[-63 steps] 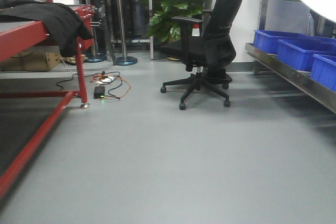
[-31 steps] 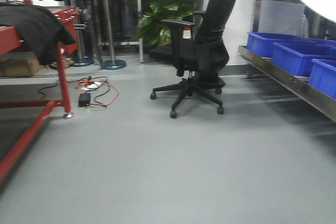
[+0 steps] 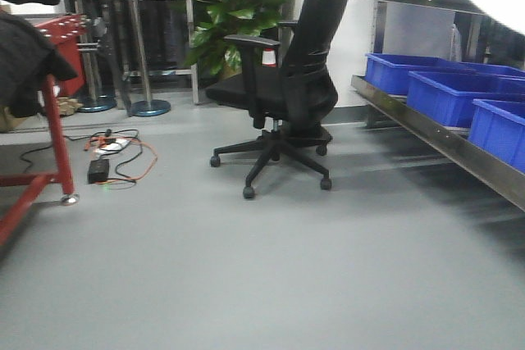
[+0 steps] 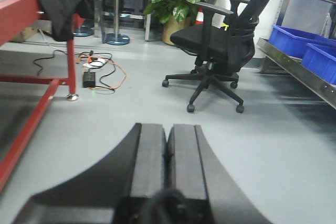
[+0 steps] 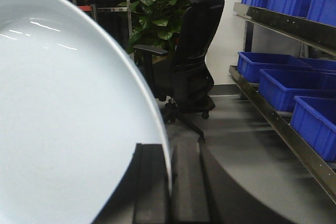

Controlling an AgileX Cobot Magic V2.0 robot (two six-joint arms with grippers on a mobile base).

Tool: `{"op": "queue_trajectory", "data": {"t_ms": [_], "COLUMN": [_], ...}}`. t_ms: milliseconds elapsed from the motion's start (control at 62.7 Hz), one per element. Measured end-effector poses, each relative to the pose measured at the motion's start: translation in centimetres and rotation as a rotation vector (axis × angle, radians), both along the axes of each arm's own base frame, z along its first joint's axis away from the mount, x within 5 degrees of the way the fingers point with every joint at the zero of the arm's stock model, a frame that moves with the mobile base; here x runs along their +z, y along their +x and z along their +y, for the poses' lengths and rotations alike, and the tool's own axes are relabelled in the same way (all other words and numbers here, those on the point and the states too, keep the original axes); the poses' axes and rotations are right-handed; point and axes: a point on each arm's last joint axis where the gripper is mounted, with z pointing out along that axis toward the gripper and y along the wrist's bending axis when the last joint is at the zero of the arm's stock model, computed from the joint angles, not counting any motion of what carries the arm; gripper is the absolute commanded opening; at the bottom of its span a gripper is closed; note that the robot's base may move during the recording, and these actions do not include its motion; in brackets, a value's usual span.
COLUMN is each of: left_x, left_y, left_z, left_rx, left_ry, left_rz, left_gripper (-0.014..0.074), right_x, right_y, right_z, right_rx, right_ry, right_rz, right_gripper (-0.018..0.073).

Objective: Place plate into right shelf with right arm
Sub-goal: 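Drive the base up to the steel shelf with blue bins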

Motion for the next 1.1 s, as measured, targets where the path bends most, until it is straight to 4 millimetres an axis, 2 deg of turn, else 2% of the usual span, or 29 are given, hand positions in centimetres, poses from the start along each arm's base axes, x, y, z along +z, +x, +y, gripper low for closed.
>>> {"op": "queue_trajectory", "data": {"t_ms": [1100], "left_x": [0.0], "left_y": [0.0], "left_z": [0.0], "left_rx": [0.0], "left_ry": [0.0], "left_rz": [0.0], "left_gripper": [-0.0128], "right_x": [0.0], "right_y": [0.0], "right_z": [0.0], "right_rx": [0.0], "right_ry": [0.0], "right_rz": [0.0], "right_gripper": [0.0054]}}
